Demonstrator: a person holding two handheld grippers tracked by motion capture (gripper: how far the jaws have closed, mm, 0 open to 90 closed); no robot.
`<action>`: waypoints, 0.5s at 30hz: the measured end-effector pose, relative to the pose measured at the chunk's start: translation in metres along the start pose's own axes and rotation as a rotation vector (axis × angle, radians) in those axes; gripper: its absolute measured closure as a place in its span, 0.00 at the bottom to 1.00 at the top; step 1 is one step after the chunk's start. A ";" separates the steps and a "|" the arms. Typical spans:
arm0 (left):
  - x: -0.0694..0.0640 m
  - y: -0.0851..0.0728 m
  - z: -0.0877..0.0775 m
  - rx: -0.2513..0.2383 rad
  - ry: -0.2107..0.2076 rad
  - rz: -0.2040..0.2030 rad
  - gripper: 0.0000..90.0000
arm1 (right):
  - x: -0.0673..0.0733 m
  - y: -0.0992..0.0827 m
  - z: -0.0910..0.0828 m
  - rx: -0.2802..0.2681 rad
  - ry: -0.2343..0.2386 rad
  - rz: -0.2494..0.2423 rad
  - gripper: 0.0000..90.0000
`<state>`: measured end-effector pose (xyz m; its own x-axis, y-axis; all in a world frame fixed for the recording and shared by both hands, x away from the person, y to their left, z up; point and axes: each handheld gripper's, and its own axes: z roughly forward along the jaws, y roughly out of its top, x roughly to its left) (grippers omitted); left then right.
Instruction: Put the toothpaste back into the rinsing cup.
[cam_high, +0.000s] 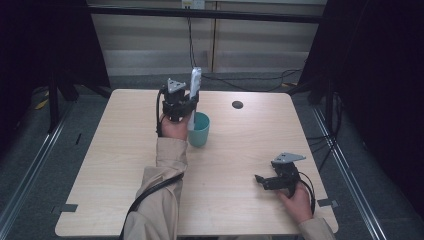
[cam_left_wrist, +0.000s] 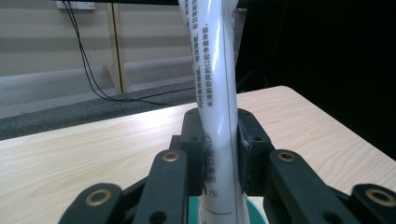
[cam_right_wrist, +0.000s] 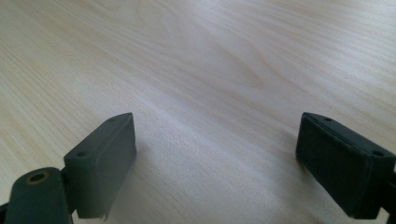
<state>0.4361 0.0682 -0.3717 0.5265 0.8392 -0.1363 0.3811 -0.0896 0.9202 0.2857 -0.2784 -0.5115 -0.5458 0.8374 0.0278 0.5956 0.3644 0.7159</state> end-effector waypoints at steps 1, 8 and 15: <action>0.000 0.000 0.001 -0.002 -0.002 0.002 0.85 | 0.000 0.000 0.000 0.001 0.000 0.001 0.13; 0.001 -0.002 0.010 0.000 0.012 0.005 0.84 | 0.000 0.000 0.000 0.001 0.001 0.001 0.13; 0.001 -0.001 0.016 -0.003 0.008 0.001 0.84 | 0.000 0.000 0.000 -0.002 0.001 -0.005 0.13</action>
<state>0.4480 0.0607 -0.3785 0.5207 0.8434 -0.1323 0.3780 -0.0888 0.9215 0.2857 -0.2788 -0.5116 -0.5494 0.8352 0.0246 0.5918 0.3682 0.7171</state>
